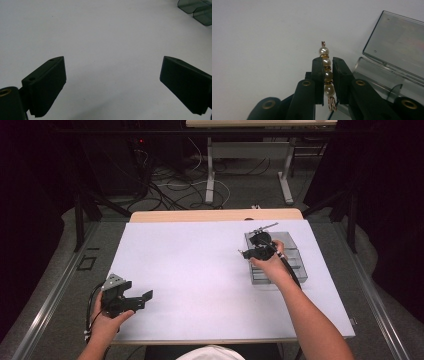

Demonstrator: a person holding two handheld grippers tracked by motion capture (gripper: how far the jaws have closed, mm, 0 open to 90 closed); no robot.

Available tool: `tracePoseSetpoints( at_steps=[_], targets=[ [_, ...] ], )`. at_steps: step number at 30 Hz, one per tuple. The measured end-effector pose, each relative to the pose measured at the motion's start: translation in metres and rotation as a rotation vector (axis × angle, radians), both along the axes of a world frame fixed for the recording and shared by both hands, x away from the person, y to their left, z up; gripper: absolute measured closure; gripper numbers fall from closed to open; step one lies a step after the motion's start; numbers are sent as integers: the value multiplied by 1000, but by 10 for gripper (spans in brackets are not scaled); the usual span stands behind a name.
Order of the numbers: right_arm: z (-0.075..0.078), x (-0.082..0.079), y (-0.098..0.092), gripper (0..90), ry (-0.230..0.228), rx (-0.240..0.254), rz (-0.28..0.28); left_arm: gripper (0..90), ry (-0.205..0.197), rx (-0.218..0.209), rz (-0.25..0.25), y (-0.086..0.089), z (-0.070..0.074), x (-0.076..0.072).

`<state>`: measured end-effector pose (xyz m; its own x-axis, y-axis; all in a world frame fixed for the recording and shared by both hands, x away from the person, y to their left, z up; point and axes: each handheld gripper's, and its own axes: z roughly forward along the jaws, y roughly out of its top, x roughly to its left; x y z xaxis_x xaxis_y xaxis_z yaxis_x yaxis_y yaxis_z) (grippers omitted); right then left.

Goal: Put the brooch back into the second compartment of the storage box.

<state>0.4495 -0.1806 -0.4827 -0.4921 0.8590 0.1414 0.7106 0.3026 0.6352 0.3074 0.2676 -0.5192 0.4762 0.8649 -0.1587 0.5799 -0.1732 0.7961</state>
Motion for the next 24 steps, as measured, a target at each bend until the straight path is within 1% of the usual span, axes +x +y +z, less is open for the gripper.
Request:
tracePoseSetpoints(
  at_steps=[1,2,6,11,16,19,20,21,22,24],
  targets=[
    [0,0,0,804,0,0,0,66,0,1,0,0,0,0],
    [0,0,-3,804,0,1,-14,66,0,1,0,0,0,0],
    [0,1,-8,804,-2,-2,-24,66,-1,3,0,0,0,0],
    [-1,2,-18,804,-4,-24,-47,66,-3,3,6,0,0,0],
    [-1,3,-23,804,-11,-22,-63,70,-4,3,8,0,0,0],
    [0,3,-29,804,-11,-28,-65,70,-4,6,10,0,0,-1],
    [0,3,-31,804,-24,-37,-61,70,-4,5,10,0,1,-1],
    [0,3,-32,804,-16,-36,-67,70,-4,2,12,0,1,-1],
    [0,4,-34,804,-22,-40,-70,70,-6,1,15,0,1,-1],
    [0,4,-37,804,-19,-41,-72,72,-6,2,19,1,1,-1]
  ],
)
